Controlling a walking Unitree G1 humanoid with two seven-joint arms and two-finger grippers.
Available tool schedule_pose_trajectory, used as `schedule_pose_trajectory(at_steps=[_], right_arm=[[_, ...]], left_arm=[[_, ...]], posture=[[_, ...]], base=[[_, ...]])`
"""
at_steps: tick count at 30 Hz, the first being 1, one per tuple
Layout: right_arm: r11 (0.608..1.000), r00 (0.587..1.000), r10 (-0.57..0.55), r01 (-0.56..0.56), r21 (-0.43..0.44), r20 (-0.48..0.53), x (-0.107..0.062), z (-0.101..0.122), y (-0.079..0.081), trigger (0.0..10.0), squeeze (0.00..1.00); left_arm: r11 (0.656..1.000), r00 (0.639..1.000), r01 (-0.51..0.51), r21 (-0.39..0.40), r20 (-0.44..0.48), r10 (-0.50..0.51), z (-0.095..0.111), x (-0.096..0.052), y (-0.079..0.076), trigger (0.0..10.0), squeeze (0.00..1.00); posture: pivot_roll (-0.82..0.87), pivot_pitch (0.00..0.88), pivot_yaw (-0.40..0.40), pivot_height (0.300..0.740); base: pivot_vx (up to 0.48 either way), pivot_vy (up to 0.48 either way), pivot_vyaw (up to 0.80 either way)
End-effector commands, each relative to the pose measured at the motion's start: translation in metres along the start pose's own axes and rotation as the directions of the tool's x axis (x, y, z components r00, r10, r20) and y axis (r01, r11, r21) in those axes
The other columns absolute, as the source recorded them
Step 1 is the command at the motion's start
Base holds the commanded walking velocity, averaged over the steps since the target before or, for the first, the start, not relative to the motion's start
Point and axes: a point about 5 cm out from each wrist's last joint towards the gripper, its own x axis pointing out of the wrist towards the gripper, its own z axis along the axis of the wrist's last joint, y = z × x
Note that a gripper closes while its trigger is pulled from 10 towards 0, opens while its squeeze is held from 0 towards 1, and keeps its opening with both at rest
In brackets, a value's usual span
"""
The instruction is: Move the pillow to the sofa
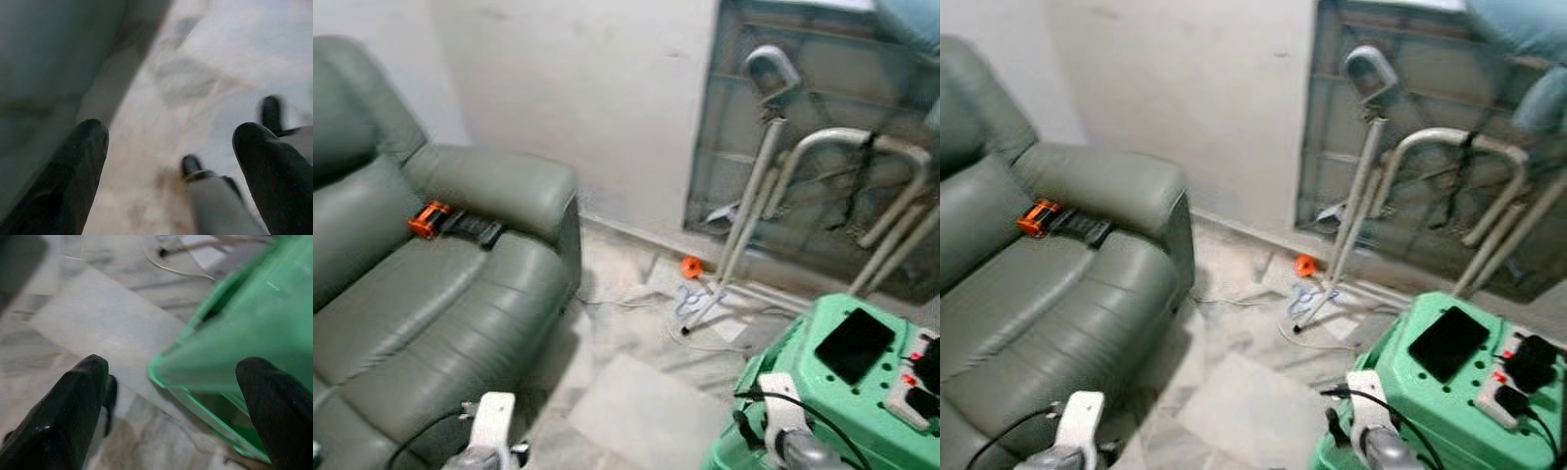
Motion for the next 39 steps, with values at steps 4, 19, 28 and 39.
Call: schedule_pose_trajectory(at_steps=[4, 19, 28, 39], right_arm=[[1.000, 1.000, 0.001, -0.001, 0.007, 0.019, 0.001, 0.006, 0.003, 10.0, 0.00], [1.000, 0.999, -0.002, 0.001, 0.013, 0.032, 0.002, 0.008, 0.004, 10.0, 0.00], [0.999, 0.999, -0.017, 0.016, 0.032, 0.035, 0.002, 0.008, 0.004, 10.0, 0.00], [0.999, 0.997, -0.024, 0.020, 0.050, 0.075, 0.004, 0.024, 0.004, 10.0, 0.00]], left_arm=[[1.000, 1.000, -0.013, 0.024, -0.008, 0.014, -0.002, 0.000, 0.003, 10.0, 0.00], [0.997, 0.999, -0.047, 0.059, 0.006, 0.047, 0.000, -0.001, 0.009, 10.0, 0.00], [0.996, 0.997, -0.070, 0.049, 0.017, 0.069, -0.011, -0.004, 0.026, 10.0, 0.00], [0.998, 0.990, -0.057, -0.021, 0.130, 0.059, 0.025, -0.003, 0.024, 10.0, 0.00]], posture=[[-0.09, 0.000, 0.030, 0.740], [-0.09, 0.000, 0.039, 0.740], [-0.09, 0.000, 0.049, 0.740], [-0.10, 0.000, 0.054, 0.740]], base=[[0.000, 0.000, -0.80], [0.000, 0.000, -0.36], [0.000, 0.000, 0.00], [0.000, 0.000, 0.00]])
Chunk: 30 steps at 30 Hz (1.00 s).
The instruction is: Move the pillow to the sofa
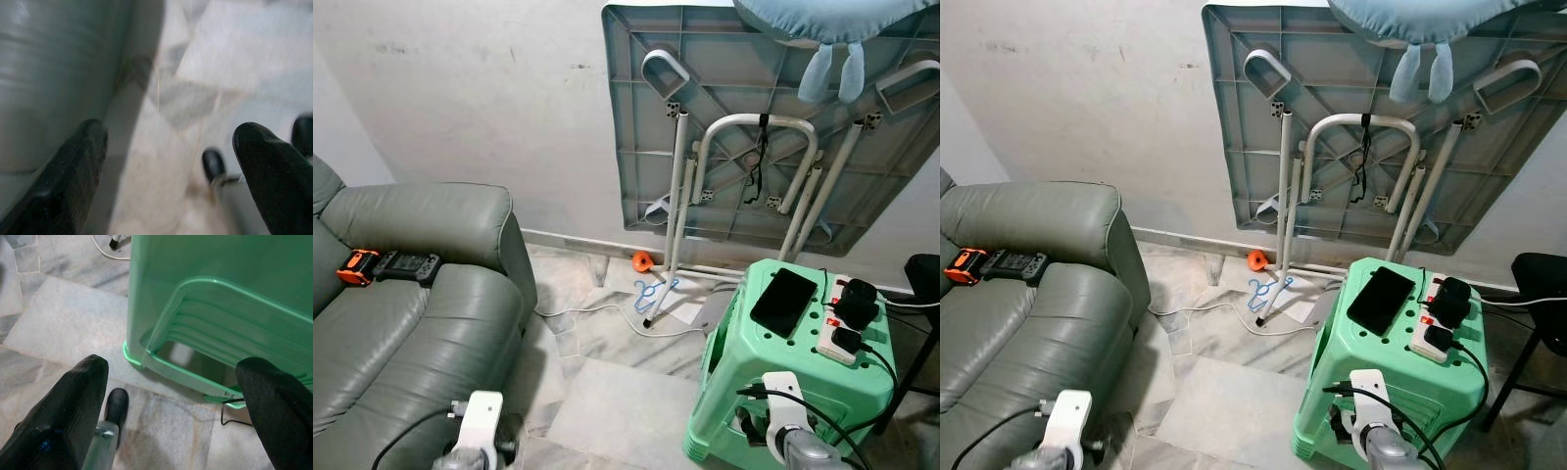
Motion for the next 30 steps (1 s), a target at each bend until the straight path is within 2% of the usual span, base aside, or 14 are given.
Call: schedule_pose_trajectory(at_steps=[1, 4, 6, 12, 15, 17, 21, 27, 30], right_arm=[[1.000, 0.999, -0.002, 0.001, 0.017, 0.042, 0.003, 0.017, 0.002, 10.0, 0.00], [1.000, 0.997, 0.005, -0.006, 0.019, 0.076, 0.006, 0.033, 0.005, 10.0, 0.00], [1.000, 0.993, 0.010, -0.013, 0.021, 0.117, 0.009, 0.054, 0.011, 10.0, 0.00], [0.999, 0.989, 0.026, -0.032, 0.044, 0.146, 0.011, 0.072, 0.028, 10.0, 0.00], [0.998, 0.989, 0.060, -0.062, 0.007, 0.138, 0.011, 0.070, 0.037, 10.0, 0.00], [0.997, 0.989, 0.079, -0.079, -0.012, 0.126, 0.011, 0.067, 0.041, 10.0, 0.00], [0.996, 0.991, 0.086, -0.088, 0.017, 0.105, 0.011, 0.063, 0.041, 10.0, 0.00], [0.995, 0.990, 0.099, -0.100, 0.002, 0.098, 0.011, 0.061, 0.042, 10.0, 0.00], [0.994, 0.990, 0.104, -0.105, 0.000, 0.094, 0.011, 0.061, 0.043, 10.0, 0.00]], left_arm=[[1.000, 0.998, 0.001, -0.025, 0.069, 0.001, 0.022, 0.001, 0.000, 10.0, 0.00], [0.999, 0.996, 0.014, -0.033, 0.094, -0.011, 0.037, 0.002, -0.004, 10.0, 0.00], [0.999, 0.992, 0.042, -0.015, 0.123, -0.040, 0.057, 0.002, -0.014, 10.0, 0.00], [0.994, 0.981, 0.105, 0.000, 0.166, -0.104, 0.081, 0.001, -0.034, 10.0, 0.00], [0.994, 0.979, 0.109, 0.024, 0.169, -0.111, 0.080, 0.001, -0.039, 10.0, 0.00], [0.994, 0.980, 0.110, 0.012, 0.164, -0.110, 0.078, 0.001, -0.039, 10.0, 0.00], [0.994, 0.983, 0.105, -0.021, 0.151, -0.100, 0.073, 0.002, -0.034, 10.0, 0.00], [0.989, 0.980, 0.150, 0.014, 0.130, -0.151, 0.068, 0.002, -0.040, 10.0, 0.00], [0.987, 0.980, 0.158, -0.001, 0.122, -0.157, 0.065, 0.002, -0.040, 10.0, 0.00]], posture=[[-0.10, 0.000, 0.054, 0.740], [-0.10, 0.000, 0.055, 0.740], [-0.09, 0.000, 0.058, 0.740], [-0.08, 0.000, 0.064, 0.740], [-0.08, 0.000, 0.064, 0.740], [-0.09, 0.000, 0.067, 0.740], [-0.10, 0.000, 0.072, 0.740], [-0.10, 0.000, 0.070, 0.740], [-0.10, 0.000, 0.069, 0.740]], base=[[0.000, 0.000, 0.00], [0.000, 0.000, 0.00], [0.000, 0.000, 0.00], [0.000, 0.000, 0.00], [0.000, 0.000, 0.00], [0.000, 0.000, 0.00], [0.000, 0.000, 0.00], [0.000, 0.000, 0.00], [0.000, 0.000, 0.00]])
